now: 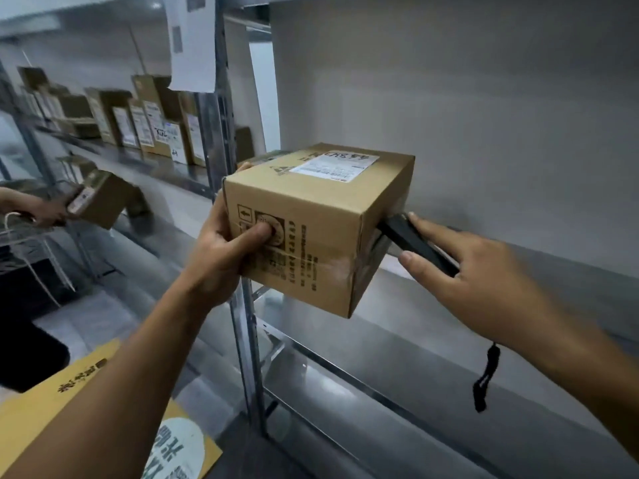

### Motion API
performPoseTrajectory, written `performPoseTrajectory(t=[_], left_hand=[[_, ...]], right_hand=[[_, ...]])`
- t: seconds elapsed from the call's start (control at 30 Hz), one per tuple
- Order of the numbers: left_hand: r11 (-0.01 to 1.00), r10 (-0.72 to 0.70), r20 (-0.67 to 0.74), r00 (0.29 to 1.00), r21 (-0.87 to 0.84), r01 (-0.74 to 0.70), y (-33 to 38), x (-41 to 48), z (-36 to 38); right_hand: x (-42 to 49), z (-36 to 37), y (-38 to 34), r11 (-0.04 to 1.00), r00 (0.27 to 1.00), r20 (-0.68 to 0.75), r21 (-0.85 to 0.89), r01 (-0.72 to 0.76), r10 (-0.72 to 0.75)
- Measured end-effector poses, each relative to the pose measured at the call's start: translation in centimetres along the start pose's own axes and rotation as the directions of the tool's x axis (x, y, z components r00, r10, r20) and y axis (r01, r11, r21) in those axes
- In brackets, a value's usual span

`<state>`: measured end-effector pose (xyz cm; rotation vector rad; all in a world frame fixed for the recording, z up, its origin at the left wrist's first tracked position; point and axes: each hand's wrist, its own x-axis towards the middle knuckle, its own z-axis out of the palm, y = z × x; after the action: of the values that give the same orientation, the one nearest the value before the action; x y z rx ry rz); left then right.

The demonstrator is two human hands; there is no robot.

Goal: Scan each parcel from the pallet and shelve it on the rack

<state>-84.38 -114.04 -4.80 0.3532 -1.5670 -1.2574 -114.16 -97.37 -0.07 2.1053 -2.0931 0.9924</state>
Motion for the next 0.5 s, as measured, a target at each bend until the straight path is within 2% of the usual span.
performPoseTrajectory(t=[0.1, 0.23, 0.3, 0.4, 0.5], left_hand=[[1.0, -0.021, -0.042, 0.999, -0.012, 0.021, -1.2, 3.8, -1.2], [0.996, -0.032, -0.049, 0.998, 0.084, 0.036, -4.5, 7.8, -1.7], [0.975, 0.036, -0.073, 0.997, 0.219, -0.019, -6.3, 8.7, -1.4], [0.841, 0.22, -0.068, 0.973, 0.518, -0.153, -9.1, 9.9, -0.7], [0.78, 0.279, -0.084, 0.957, 0.601, -0.174, -10.8, 10.9, -0.4]], right_hand=[[3.4, 0.5, -0.5, 0.999, 0.998, -0.047, -0.032, -0.041, 0.039], [7.4, 2.0, 0.7, 0.986, 0.991, 0.029, -0.107, -0.131, 0.134], [8.7, 2.9, 1.6, 0.977, 0.98, 0.055, -0.106, -0.185, 0.192], [10.6, 4.6, 2.1, 0.974, 0.973, 0.085, -0.096, -0.206, 0.214], [12.3, 5.6, 2.4, 0.972, 0.973, 0.064, -0.092, -0.218, 0.224]])
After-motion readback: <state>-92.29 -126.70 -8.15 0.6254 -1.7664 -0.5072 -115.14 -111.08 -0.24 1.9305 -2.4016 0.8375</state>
